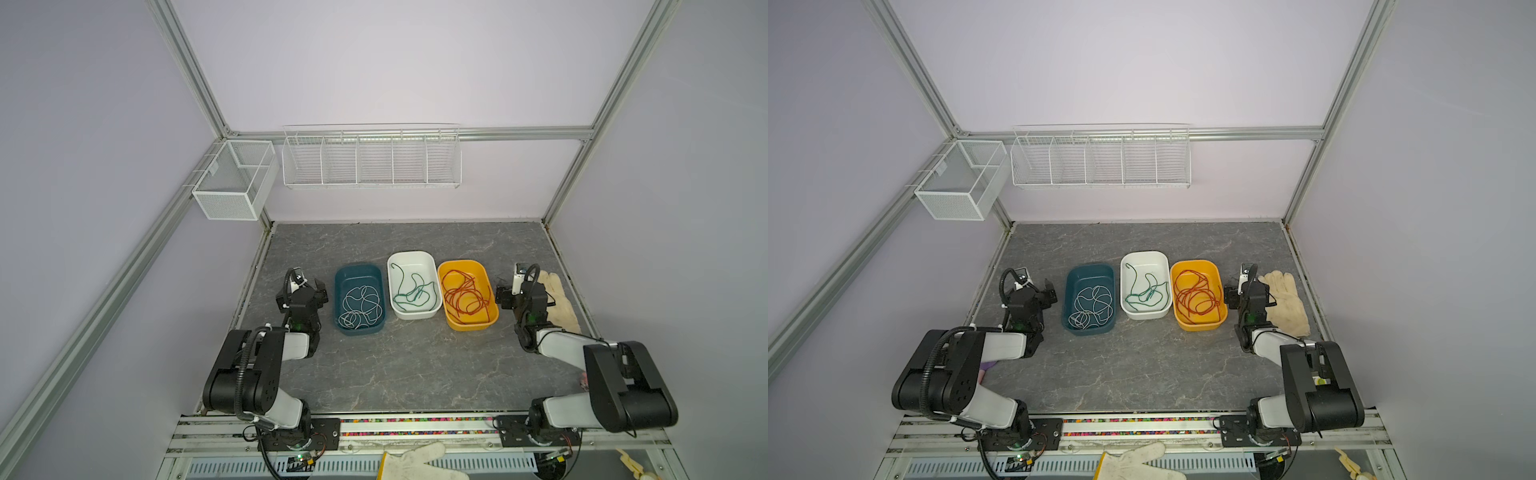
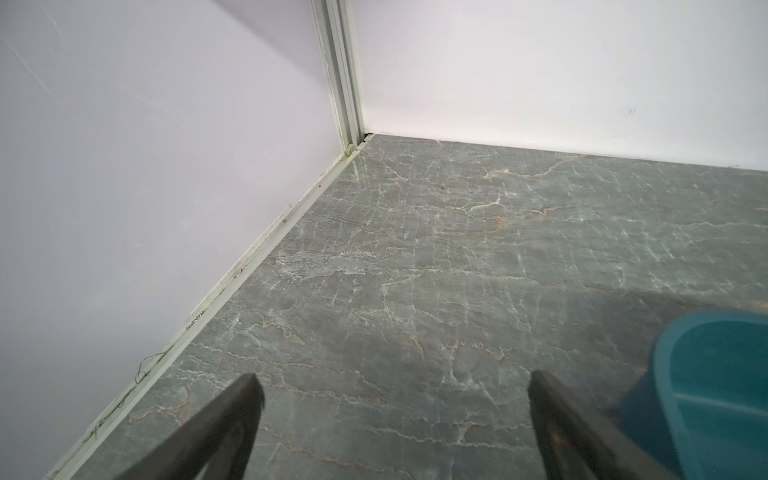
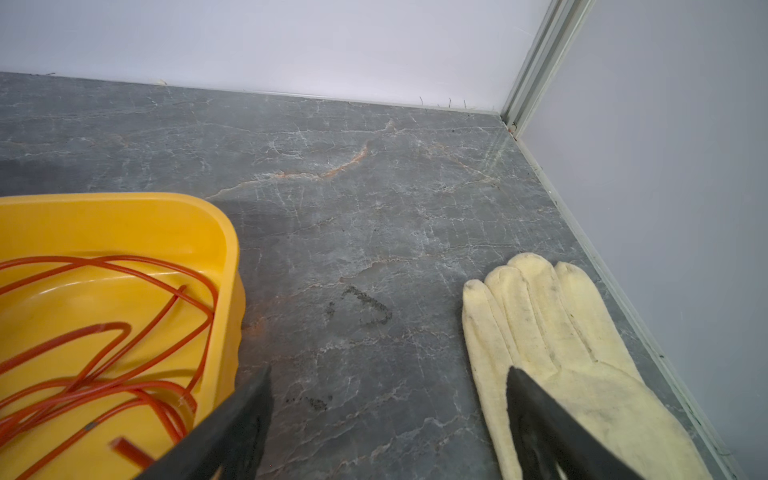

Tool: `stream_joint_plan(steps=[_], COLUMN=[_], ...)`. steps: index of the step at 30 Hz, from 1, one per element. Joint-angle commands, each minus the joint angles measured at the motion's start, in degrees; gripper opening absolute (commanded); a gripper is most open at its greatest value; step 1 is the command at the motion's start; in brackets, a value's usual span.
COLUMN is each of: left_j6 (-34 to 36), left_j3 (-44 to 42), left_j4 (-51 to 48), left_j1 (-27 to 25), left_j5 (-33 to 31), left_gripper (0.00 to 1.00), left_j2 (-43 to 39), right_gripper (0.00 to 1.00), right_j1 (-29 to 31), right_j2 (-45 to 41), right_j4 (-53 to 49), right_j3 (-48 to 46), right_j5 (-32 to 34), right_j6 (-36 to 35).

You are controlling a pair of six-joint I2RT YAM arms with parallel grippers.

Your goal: Untangle the cables

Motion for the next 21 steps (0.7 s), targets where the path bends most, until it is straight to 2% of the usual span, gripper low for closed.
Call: stream_joint_plan(steps=[1,2,6,8,21], left_j6=[-0.2,-0.3,-0.2,-0.1,-0.2], left_j3=[-1.2,-1.2,-1.2,-0.6,-0.6], left_j4=[6.8,6.3,6.4,5.7,5.3], left_j1=[0.2,0.2,0.2,0.2,0.2], left_j5=[-0.9,-0.8,-0.7,-0.8,-0.8], left_gripper=[0.99,0.99,0.99,0.99,0.99], left_j2=[1.7,1.4,1.5,1.6,1.5], right_gripper=[0.89,0.89,0.88,0.88,0.88], right_j1=[-1.1,-2.2,-6.2,-6.4,-5.9], right_j2=[2.3,2.7,5.5,4.6,4.7], right_j4=[3.4,1.5,9.7,7.3,8.5], right_j3=[0.8,1.7,-1.4,-0.8,-1.3], right_j5=[-2.4,-4.1,-11.7,-12.3,-11.4], right_j6=[-2.0,-1.1,0.9,1.1,0.8])
